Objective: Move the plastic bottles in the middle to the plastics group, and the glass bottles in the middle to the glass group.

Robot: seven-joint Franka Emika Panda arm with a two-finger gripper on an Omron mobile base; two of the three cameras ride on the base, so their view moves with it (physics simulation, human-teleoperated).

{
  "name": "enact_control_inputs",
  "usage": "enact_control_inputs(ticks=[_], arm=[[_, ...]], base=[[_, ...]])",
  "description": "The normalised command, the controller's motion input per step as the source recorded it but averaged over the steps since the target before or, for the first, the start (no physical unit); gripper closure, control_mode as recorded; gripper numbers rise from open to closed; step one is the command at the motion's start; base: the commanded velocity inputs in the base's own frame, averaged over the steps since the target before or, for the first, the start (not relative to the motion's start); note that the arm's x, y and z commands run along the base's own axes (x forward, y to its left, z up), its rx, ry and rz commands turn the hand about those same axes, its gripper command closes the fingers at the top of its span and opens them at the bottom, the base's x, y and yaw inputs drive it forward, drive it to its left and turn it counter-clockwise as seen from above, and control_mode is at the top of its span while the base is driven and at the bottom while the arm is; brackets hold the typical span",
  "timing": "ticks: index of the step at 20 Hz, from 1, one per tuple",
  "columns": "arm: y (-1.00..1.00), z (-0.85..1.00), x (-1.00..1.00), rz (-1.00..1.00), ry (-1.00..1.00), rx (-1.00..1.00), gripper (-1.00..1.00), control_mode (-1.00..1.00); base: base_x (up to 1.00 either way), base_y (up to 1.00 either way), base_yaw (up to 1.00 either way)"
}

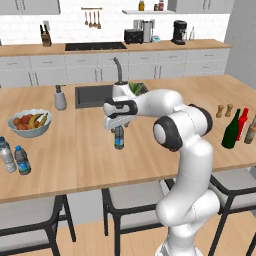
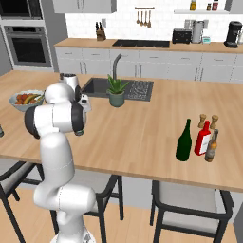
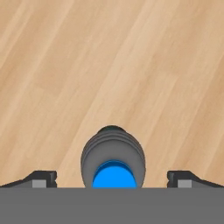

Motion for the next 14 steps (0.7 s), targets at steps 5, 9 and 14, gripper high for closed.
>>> enact_control_inputs(ticks=[5,9,14], arm=[[0.0,-0.04,0.02,0.0,0.0,0.0,-1.0,-1.0],[0.0,-0.03,0.0,0.0,0.0,0.0,-1.0,-1.0],[0.0,0.0,0.0,0.0,0.0,0.0,1.0,-1.0]], base=[[0.0,0.0,0.0],[0.0,0.0,0.0],[0.0,0.0,0.0]])
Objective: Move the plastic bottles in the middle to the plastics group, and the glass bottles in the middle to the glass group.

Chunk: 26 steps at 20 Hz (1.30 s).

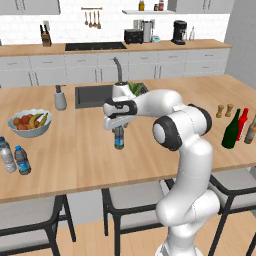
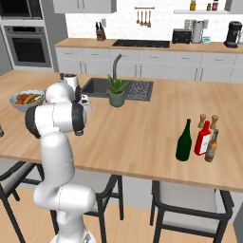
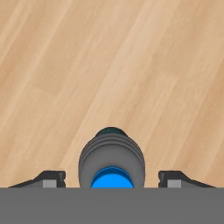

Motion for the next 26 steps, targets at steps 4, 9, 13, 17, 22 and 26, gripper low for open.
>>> enact_control_inputs(ticks=[4,9,13,17,22,26], arm=[[0.0,0.0,0.0,0.0,0.0,0.0,1.0,-1.0],[0.0,0.0,0.0,0.0,0.0,0.0,1.0,-1.0],[0.47,0.18,-0.06,0.1,0.01,-0.01,1.0,-1.0],[0.9,0.5,0.0,0.18,0.06,0.0,1.0,-1.0],[1.0,0.1,-0.04,0.21,0.02,0.0,1.0,-1.0],[1.0,0.0,-0.04,0.21,0.0,-0.01,1.0,-1.0]], base=[[0.0,0.0,0.0],[0.0,0.0,0.0],[0.0,0.0,0.0],[0.0,0.0,0.0],[0.0,0.0,0.0],[0.0,0.0,0.0]])
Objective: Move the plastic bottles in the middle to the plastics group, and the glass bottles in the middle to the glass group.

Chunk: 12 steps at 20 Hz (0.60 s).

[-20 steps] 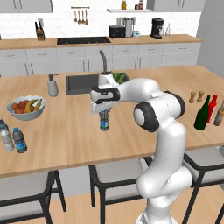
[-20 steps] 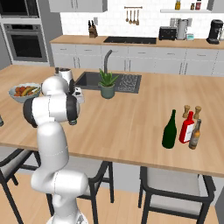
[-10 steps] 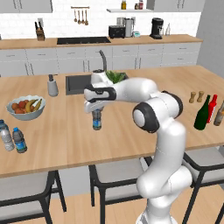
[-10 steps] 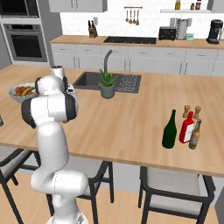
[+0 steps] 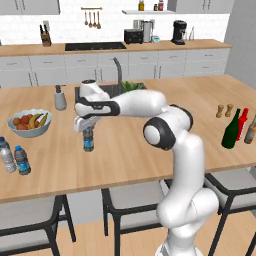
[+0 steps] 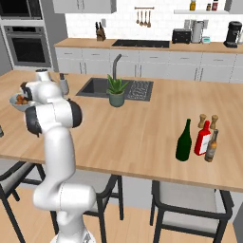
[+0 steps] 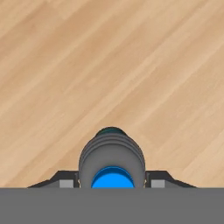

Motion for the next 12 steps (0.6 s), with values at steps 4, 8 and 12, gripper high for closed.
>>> enact_control_inputs(ticks=[4,8,12], arm=[[1.0,0.0,-0.23,0.2,0.0,-0.04,1.0,-1.0],[0.83,-0.18,-0.69,0.2,-0.03,-0.01,1.0,-1.0],[0.54,-0.17,-0.85,0.16,-0.12,0.0,1.0,-1.0]], base=[[0.0,0.0,0.0],[0.0,0.0,0.0],[0.0,0.0,0.0]])
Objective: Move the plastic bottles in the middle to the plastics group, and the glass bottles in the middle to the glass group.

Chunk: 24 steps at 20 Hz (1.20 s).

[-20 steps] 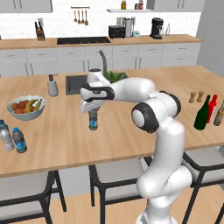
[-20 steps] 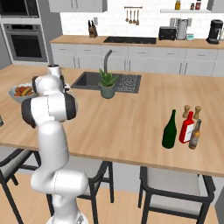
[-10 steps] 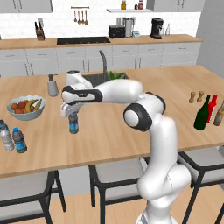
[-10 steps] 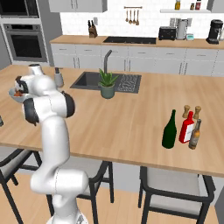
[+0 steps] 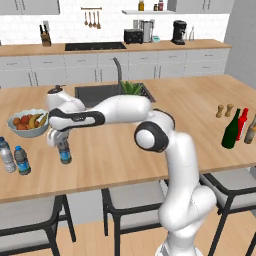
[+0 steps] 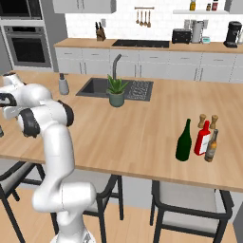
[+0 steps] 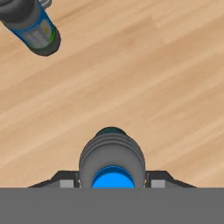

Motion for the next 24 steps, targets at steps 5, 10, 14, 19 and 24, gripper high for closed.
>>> enact_control_inputs(ticks=[5,10,14,19,24], arm=[[0.3,-0.2,-0.74,0.12,-0.12,0.0,1.0,-1.0],[0.06,-0.03,-0.03,0.04,-0.11,0.01,1.0,-1.0],[0.0,0.05,0.0,0.0,0.0,0.09,1.0,-1.0],[0.21,0.13,0.14,0.04,0.02,0.07,1.0,-1.0],[0.29,0.01,0.27,0.01,0.03,0.0,1.0,-1.0]], base=[[0.0,0.0,0.0],[0.0,0.0,0.0],[0.0,0.0,0.0],[0.0,0.0,0.0],[0.0,0.0,0.0]])
